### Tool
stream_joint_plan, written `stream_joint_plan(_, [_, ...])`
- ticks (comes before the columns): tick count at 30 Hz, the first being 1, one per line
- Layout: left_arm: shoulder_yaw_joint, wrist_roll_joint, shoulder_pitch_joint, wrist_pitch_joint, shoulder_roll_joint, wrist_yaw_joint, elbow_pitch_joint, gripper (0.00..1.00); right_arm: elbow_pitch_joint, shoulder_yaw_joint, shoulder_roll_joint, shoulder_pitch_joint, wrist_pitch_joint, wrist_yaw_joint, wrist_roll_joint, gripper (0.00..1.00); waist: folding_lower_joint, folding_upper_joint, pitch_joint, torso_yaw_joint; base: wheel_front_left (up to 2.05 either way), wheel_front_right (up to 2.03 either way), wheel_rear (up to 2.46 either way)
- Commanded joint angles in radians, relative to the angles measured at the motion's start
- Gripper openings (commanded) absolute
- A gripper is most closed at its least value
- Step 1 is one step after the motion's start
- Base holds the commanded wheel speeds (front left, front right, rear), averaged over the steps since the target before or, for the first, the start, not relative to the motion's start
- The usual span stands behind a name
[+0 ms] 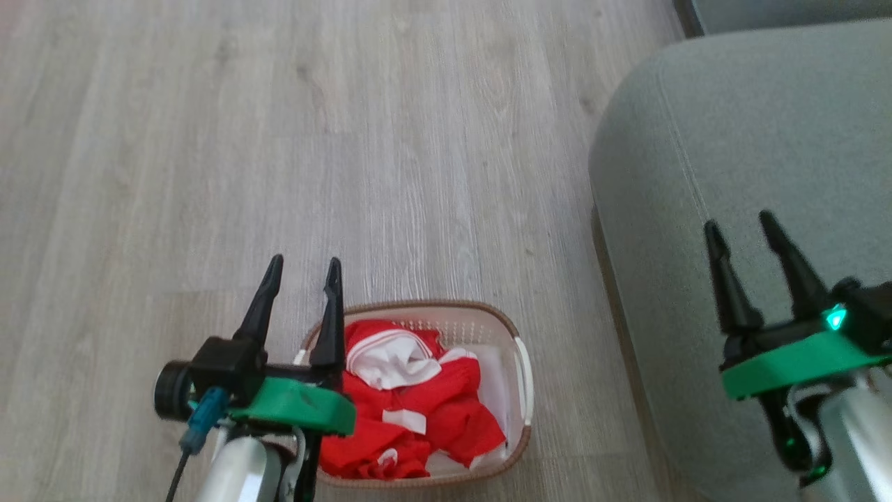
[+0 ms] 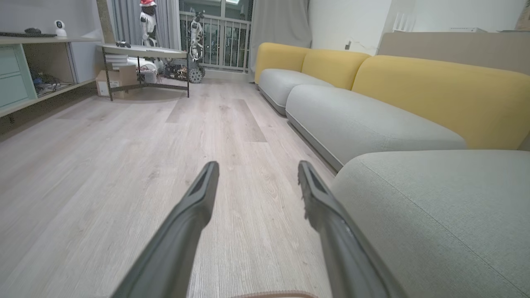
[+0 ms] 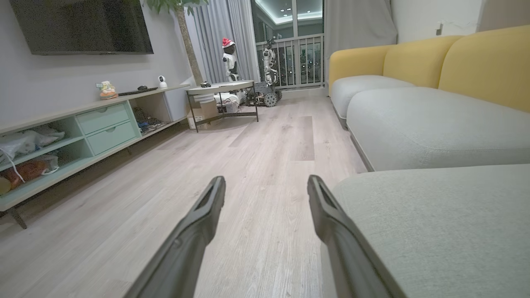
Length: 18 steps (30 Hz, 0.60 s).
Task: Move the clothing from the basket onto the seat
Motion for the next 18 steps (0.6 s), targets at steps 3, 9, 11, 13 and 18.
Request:
stream_joint_plan(3, [0.008,-0.015,-0.078,-0.010,0.008,0.020,-0.009,1.00,-0.051,-0.005,-0.040,-0.066,-0.009,0.000,0.015,1.00,0.0000,0.0000,0.064,-0.025,0.00,0.00,0.00])
stream_joint_plan(9, [-0.045,-0.058,-0.174,-0.010,0.008,0.045,0.082,1.00,-0.112,-0.052,-0.076,-0.121,-0.009,0.000,0.041,1.00,0.0000,0.0000,0.196,-0.045,0.00,0.00,0.00])
stream_joint_plan(11, [-0.057,-0.078,-0.202,-0.010,0.008,0.053,0.131,1.00,-0.126,-0.062,-0.086,-0.135,-0.009,0.000,0.047,1.00,0.0000,0.0000,0.229,-0.051,0.00,0.00,0.00])
stream_joint_plan(13, [-0.069,-0.099,-0.234,-0.010,0.008,0.057,0.188,1.00,-0.139,-0.069,-0.095,-0.149,-0.009,0.000,0.053,1.00,0.0000,0.0000,0.258,-0.057,0.00,0.00,0.00])
stream_joint_plan(18, [-0.089,-0.175,-0.306,-0.010,0.008,0.048,0.370,1.00,-0.171,-0.077,-0.115,-0.187,-0.009,0.000,0.066,1.00,0.0000,0.0000,0.319,-0.076,0.00,0.00,0.00])
